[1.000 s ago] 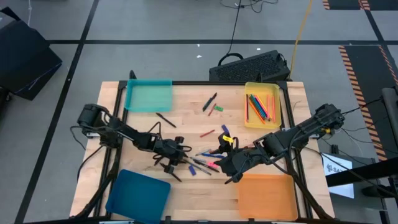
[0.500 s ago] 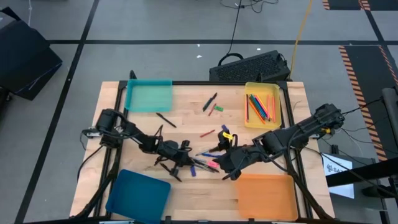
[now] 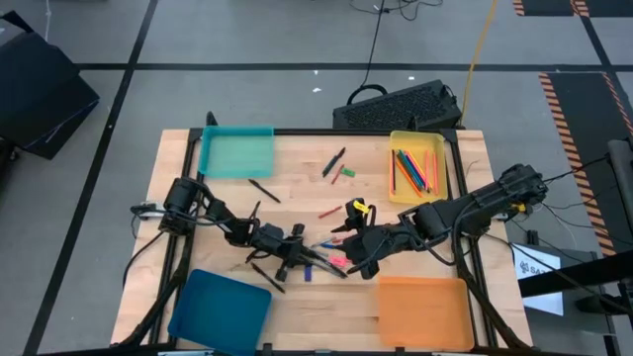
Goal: Sort crayons/erasers/pens/pencils in bins
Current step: Put the green pencil into the yellow bin
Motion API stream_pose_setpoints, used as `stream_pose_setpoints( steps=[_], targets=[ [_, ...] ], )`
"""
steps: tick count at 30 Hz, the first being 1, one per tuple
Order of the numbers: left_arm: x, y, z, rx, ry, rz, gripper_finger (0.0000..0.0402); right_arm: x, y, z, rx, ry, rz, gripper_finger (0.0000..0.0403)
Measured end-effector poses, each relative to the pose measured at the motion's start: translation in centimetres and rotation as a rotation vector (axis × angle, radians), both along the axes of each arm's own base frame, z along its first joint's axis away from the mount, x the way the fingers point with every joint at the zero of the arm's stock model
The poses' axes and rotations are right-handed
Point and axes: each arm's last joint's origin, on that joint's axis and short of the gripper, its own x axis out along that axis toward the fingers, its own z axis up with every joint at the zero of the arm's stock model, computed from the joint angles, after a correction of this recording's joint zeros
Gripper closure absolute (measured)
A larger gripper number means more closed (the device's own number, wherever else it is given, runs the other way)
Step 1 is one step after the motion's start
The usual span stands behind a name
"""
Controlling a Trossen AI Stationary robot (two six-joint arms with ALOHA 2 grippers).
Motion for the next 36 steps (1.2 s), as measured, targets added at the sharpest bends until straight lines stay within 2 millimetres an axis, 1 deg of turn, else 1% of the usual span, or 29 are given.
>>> stream_pose_setpoints(
  steps=[3, 7, 12, 17, 19, 23, 27, 29, 31, 33, 36],
  targets=[
    [0.0, 0.0, 0.0, -0.005, 0.002, -0.003, 0.0285, 0.1, -0.2, 0.0, -0.005, 0.007, 0.018, 0.0229],
    [0.0, 0.0, 0.0, -0.007, 0.003, -0.005, 0.0287, 0.2, -0.3, 0.0, 0.006, 0.01, 0.021, 0.0229],
    [-0.1, -0.1, -0.1, -0.022, 0.012, -0.045, 0.0321, 0.2, -0.4, 0.0, 0.012, 0.016, 0.037, 0.0229],
    [-0.1, -0.1, -0.1, -0.028, 0.016, -0.057, 0.0381, 0.2, -0.5, 0.0, 0.012, 0.016, 0.033, 0.0229],
    [-0.1, -0.1, -0.1, -0.037, 0.02, -0.051, 0.0385, 0.2, -0.5, 0.0, 0.012, 0.016, 0.033, 0.0229],
    [-0.1, 0.1, 0.0, -0.075, 0.032, -0.02, 0.0377, 0.2, -0.6, 0.0, -0.006, 0.018, 0.047, 0.0229],
    [0.0, 0.1, 0.9, -0.15, 0.053, 0.016, 0.0386, 0.3, -0.5, -0.2, -0.017, 0.033, 0.072, 0.0229],
    [0.0, 0.1, 1.5, -0.189, 0.063, 0.035, 0.0386, 0.4, -0.4, -1.1, 0.001, 0.056, 0.081, 0.0229],
    [-0.1, 0.1, 1.9, -0.222, 0.075, 0.055, 0.0386, 0.6, -0.2, -2.6, 0.048, 0.091, 0.086, 0.0229],
    [-0.1, 0.2, 2.2, -0.24, 0.086, 0.066, 0.0383, 1.1, 0.3, -4.8, 0.143, 0.122, 0.08, 0.0229],
    [-0.2, 0.3, 2.2, -0.217, 0.109, 0.083, 0.0377, 2.6, 1.2, -8.2, 0.315, 0.135, 0.077, 0.0229]
  ],
)
